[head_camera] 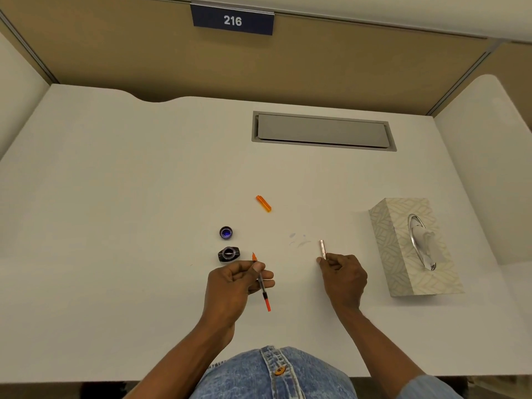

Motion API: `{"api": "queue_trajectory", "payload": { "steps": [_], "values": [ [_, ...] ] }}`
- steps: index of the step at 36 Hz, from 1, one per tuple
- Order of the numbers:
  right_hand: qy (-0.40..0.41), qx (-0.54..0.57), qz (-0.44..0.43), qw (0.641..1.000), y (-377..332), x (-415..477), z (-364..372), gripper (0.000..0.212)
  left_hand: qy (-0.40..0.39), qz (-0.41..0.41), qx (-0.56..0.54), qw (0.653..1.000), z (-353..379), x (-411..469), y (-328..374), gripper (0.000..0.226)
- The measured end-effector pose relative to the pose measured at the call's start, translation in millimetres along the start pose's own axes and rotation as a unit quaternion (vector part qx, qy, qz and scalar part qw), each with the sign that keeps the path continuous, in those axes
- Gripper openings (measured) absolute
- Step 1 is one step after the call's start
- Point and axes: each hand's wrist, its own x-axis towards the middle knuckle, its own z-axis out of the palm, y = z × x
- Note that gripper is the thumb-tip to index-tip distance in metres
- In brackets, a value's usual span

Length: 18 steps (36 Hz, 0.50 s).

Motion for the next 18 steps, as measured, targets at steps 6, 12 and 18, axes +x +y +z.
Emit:
{"api": "queue_trajectory", "payload": {
  "steps": [6, 12, 18],
  "values": [
    [0.001, 0.006, -0.004, 1.0, -0.2, -2.2, -0.8, 0.021, -0.001, -0.007, -0.005, 1.0, 0.4, -1.7, 3.1, 0.016],
    [0.008, 0.019, 0.004, 1.0, 2.4, -4.8, -3.7, 0.022, -0.002, -0.007, -0.002, 1.0, 0.6, -2.8, 4.6, 0.016],
    [0.006, 0.026, 0.008, 1.0, 7.0, -6.3, -6.6, 0.023, -0.002, -0.013, 0.002, 1.0, 1.4, -3.4, 5.7, 0.017]
  ]
}}
